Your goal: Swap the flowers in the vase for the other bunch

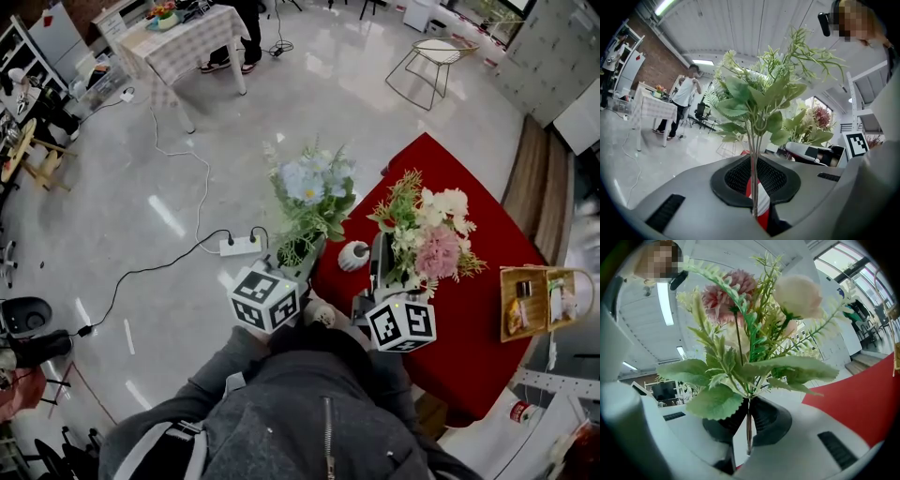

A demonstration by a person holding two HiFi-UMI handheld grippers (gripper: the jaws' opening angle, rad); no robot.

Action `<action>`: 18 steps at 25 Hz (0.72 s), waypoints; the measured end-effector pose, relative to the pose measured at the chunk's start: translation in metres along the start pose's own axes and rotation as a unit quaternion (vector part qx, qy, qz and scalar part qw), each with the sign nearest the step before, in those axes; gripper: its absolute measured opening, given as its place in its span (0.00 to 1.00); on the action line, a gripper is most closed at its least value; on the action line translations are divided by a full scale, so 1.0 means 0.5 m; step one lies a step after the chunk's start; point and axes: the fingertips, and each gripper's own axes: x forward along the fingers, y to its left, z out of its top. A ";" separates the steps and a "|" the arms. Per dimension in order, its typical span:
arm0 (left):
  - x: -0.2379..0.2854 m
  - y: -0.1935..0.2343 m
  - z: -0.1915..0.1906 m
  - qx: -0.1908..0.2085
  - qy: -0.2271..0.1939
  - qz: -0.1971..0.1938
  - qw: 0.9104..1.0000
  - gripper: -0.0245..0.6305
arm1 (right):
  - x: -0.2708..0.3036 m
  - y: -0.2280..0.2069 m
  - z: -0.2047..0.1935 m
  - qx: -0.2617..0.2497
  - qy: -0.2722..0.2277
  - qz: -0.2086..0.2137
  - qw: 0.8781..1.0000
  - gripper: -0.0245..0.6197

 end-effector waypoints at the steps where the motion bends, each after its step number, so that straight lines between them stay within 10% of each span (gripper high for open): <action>1: 0.000 -0.002 0.006 0.003 -0.001 -0.004 1.000 0.08 | 0.000 0.002 0.002 0.001 0.002 -0.001 1.000 0.08; 18: 0.015 -0.033 0.105 0.033 -0.025 -0.057 0.998 0.09 | -0.015 0.002 0.068 0.008 -0.015 -0.015 1.000 0.08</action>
